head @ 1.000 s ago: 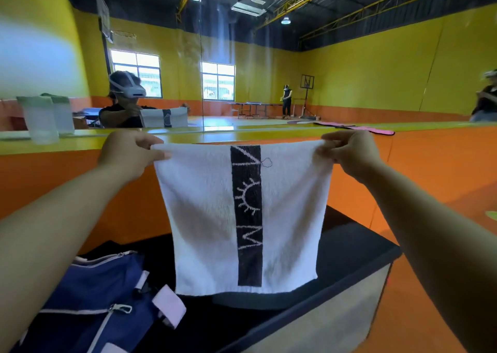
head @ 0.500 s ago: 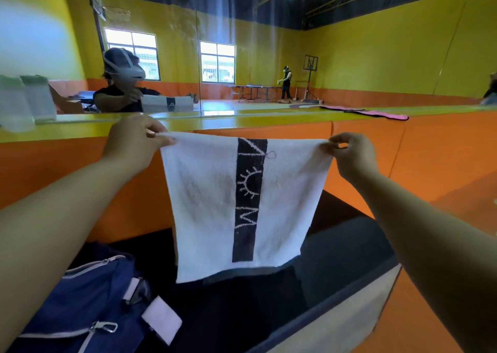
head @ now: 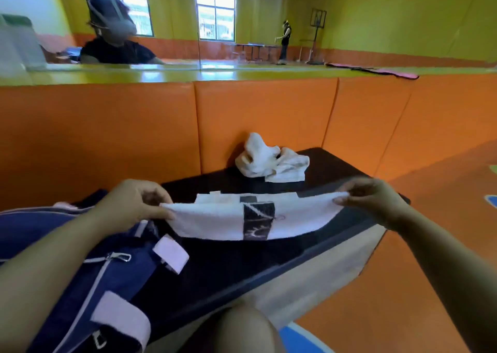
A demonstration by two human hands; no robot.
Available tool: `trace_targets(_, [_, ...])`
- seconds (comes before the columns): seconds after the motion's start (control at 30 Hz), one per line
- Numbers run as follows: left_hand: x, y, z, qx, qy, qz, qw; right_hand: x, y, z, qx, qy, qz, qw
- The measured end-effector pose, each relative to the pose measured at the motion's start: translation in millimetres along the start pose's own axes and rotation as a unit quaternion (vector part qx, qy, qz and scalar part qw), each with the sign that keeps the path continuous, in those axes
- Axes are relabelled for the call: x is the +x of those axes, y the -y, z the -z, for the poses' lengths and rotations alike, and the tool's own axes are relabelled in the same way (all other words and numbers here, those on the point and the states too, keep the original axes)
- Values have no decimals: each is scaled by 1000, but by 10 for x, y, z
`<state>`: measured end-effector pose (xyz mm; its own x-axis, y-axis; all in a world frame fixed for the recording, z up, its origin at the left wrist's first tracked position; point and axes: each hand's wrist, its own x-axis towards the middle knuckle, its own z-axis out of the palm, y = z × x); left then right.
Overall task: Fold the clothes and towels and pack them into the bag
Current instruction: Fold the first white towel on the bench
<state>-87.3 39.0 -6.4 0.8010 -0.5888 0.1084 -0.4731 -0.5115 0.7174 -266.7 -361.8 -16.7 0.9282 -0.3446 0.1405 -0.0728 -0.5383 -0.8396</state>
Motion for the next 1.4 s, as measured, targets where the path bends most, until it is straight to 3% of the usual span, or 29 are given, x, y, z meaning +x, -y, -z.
trace_targets(0.17, [-66, 120, -176, -28, 43, 19, 999, -168, -228, -158, 15, 23, -43, 999])
trace_targets(0.5, [827, 246, -427, -8, -56, 46, 997, 497, -435, -354, -57, -99, -80, 990])
trace_targets(0.73, [1447, 457, -720, -53, -87, 126, 987, 990, -616, -489, -60, -120, -140, 981])
trace_targets(0.83, [1466, 562, -922, 16, -103, 132, 986, 1099, -757, -619, -97, -130, -163, 973])
trace_targets(0.93, [1386, 617, -1119, 69, -60, 75, 993, 1033, -792, -800, -174, -78, -126, 974])
trace_targets(1.03, [1313, 687, -1278, 100, 41, -7, 994, 825, -682, -1027, -234, 36, -57, 970])
trace_targets(1.2, [1264, 721, -1383, 225, 176, -45, 957, 504, -579, -1363, -396, 161, 45, 903])
trace_targets(1.4, [1144, 535, -1288, 328, 214, -51, 919, 566, -687, -1303, -461, 214, -5, 861])
